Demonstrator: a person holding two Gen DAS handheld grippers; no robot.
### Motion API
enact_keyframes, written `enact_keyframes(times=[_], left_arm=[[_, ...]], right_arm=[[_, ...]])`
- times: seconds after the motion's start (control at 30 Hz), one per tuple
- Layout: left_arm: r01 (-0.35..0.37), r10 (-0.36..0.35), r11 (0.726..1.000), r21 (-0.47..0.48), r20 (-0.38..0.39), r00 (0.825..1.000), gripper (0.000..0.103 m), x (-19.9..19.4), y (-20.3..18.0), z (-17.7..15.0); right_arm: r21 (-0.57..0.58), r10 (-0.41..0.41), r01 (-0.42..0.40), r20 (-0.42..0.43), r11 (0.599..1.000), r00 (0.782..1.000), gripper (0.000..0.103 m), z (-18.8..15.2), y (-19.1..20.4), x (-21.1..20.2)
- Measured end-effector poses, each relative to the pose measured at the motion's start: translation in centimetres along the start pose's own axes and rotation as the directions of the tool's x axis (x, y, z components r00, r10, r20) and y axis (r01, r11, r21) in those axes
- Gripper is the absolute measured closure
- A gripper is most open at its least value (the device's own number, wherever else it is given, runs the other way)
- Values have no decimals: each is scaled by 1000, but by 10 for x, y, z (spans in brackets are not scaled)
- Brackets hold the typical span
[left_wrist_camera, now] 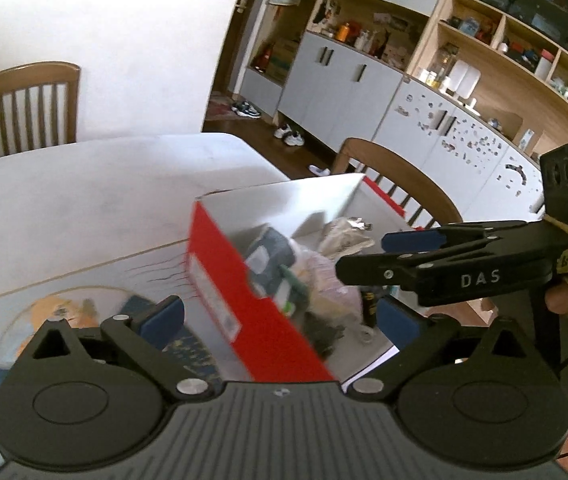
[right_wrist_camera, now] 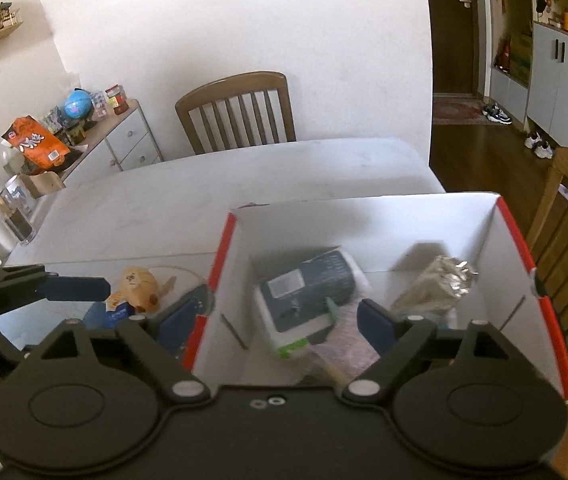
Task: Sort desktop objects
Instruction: 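Withdraw both tools from the shoebox toward the placemat items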
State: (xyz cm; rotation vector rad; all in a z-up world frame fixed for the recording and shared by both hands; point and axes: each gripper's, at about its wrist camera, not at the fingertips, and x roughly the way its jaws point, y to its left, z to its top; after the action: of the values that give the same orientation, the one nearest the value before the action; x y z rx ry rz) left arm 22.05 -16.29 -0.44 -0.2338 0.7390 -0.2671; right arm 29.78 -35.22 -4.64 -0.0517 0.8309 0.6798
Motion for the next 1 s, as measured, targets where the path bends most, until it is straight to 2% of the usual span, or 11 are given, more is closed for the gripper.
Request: enact_keyframes(times=[0.23, 0.37, 0.5, 1.0], left_arm=[[-38, 39, 999, -30, 13, 999, 0, -20, 39, -13], [-65, 66, 998, -13, 29, 997, 0, -30, 57, -22], [-64, 64, 998, -12, 34, 997, 0, -39, 75, -27], [-79, 79, 997, 5, 28, 996, 0, -34, 136, -45]], right_arm=[[-10, 10, -10, -2, 1000, 1000, 13, 1, 36, 12], [-24, 20, -20, -5, 1000, 1000, 13, 3, 59, 22], [-35, 28, -28, -9, 999, 1000, 13, 6, 80, 33], [-60, 36, -38, -46, 997, 998, 13, 10, 131, 81]])
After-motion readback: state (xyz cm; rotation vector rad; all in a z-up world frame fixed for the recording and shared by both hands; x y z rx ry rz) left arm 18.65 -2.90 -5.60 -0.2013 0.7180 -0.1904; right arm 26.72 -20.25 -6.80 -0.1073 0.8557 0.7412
